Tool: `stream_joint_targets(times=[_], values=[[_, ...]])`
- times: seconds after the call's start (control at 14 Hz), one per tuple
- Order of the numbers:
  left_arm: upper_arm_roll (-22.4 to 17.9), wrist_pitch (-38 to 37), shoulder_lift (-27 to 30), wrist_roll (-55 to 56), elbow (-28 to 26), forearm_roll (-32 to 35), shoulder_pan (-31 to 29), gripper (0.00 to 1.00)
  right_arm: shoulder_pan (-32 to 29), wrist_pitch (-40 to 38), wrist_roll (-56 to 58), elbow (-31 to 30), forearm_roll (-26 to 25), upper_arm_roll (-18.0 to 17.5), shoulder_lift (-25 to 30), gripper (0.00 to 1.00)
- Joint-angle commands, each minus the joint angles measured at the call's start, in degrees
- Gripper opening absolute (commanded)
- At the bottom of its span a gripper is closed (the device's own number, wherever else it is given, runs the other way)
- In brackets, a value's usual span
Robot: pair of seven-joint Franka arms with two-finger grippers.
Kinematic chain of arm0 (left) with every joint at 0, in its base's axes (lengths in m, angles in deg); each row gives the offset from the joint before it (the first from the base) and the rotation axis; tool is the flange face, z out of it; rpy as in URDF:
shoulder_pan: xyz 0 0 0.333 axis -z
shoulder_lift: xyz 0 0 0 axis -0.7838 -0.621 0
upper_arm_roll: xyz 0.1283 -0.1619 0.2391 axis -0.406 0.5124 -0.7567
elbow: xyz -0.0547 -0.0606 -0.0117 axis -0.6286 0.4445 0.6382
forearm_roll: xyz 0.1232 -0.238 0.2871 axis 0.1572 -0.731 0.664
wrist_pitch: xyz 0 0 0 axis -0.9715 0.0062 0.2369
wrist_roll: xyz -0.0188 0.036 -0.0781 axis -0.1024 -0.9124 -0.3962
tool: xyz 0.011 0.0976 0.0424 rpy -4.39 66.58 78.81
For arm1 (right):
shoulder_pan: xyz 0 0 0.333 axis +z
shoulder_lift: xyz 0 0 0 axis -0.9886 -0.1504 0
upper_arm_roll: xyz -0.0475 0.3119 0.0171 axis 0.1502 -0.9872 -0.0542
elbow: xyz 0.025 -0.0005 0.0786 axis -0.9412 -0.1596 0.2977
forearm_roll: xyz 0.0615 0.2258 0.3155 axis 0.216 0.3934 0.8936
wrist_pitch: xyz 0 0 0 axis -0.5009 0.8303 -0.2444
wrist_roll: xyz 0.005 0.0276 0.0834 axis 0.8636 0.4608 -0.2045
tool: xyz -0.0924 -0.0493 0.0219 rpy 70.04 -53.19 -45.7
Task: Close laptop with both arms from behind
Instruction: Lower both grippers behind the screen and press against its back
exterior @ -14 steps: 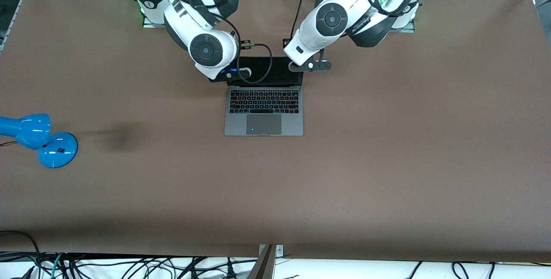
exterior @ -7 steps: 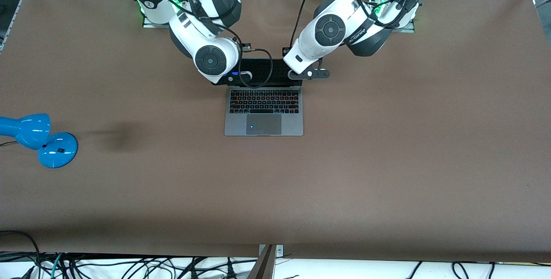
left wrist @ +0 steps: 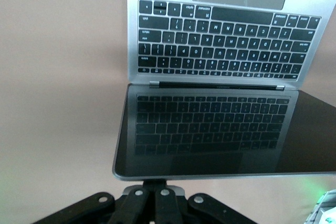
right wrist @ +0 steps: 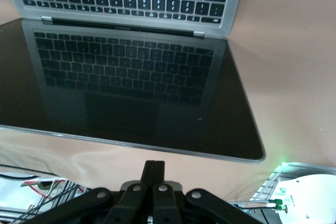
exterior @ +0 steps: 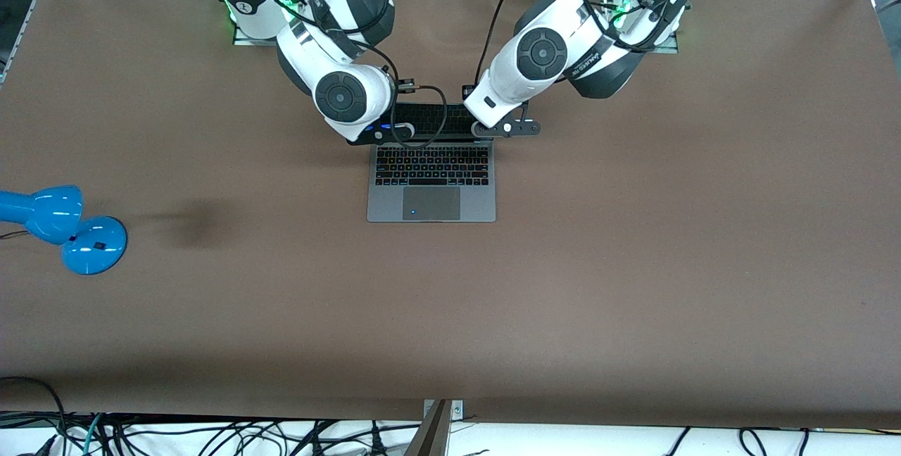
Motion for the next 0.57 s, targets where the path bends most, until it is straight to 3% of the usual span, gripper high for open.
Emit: stream_joint_targets(times=[0.0,0.5], values=[[-0.2,0.59,-2.43,0.97,2.23,2.12,0.09,0.0,-0.49,0.12,1.19,0.0,-3.31,-0.25,0.55,0.0],[-0.55,1.81,-2.52,0.97,2.41,2.12,0.18,0.0,-1.11,2.32,2.33,0.17,-7.11,0.02,0.55,0.0]])
